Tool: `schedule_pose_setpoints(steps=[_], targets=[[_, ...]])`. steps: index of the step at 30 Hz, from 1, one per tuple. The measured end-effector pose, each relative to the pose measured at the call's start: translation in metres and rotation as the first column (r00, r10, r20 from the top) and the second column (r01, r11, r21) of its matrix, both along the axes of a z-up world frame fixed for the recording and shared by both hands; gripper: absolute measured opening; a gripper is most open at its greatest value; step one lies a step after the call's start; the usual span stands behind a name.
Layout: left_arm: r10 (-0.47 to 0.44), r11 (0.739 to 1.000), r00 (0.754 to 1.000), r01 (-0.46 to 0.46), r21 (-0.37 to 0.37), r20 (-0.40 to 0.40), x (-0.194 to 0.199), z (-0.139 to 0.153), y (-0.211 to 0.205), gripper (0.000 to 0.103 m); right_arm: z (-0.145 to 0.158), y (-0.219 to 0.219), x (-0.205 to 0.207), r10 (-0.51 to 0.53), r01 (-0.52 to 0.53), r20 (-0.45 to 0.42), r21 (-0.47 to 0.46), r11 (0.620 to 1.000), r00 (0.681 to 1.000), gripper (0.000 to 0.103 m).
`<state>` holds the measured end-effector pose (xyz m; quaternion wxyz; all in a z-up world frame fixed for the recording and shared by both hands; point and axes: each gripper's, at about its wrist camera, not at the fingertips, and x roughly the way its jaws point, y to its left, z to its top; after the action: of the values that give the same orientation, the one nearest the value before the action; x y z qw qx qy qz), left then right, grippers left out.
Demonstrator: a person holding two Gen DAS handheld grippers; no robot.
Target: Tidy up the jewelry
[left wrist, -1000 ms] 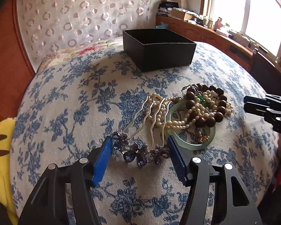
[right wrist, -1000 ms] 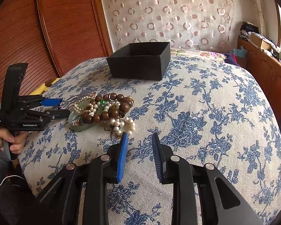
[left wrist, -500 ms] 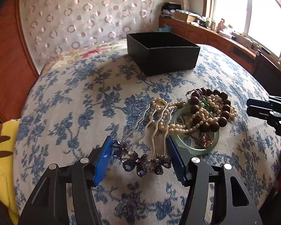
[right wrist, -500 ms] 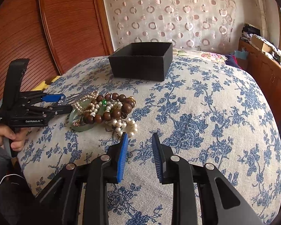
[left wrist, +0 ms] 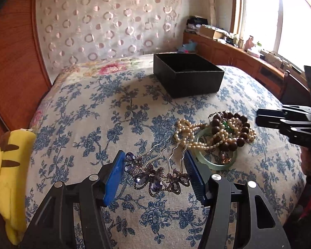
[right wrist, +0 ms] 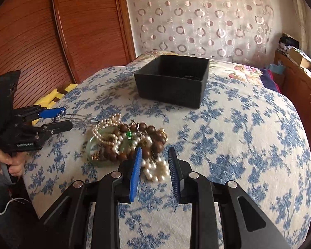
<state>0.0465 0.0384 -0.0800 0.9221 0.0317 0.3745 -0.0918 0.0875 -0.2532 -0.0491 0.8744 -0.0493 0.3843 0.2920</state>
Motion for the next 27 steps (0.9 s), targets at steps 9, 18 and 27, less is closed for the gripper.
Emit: schedule_pose_setpoints(steps=[9,18,27], targets=[[-0.003,1.000,1.000,0.003,0.001,0.017,-0.001,0.003,-0.003,0.056,0.002,0.034,0.011,0.091,-0.091,-0.006,-0.020,0.996,0.996,0.029],[0.014,1.000,0.999,-0.014,0.005,0.048,-0.004,0.013,0.002,0.056,-0.008,0.061,0.027,0.156,-0.159,-0.046,-0.082,0.984,0.987,0.028],[0.006,1.000,0.999,-0.006,0.006,0.049,-0.003,0.013,0.001,0.056,-0.011,0.060,0.033,0.165,-0.170,-0.078,-0.064,0.983,0.983,0.008]])
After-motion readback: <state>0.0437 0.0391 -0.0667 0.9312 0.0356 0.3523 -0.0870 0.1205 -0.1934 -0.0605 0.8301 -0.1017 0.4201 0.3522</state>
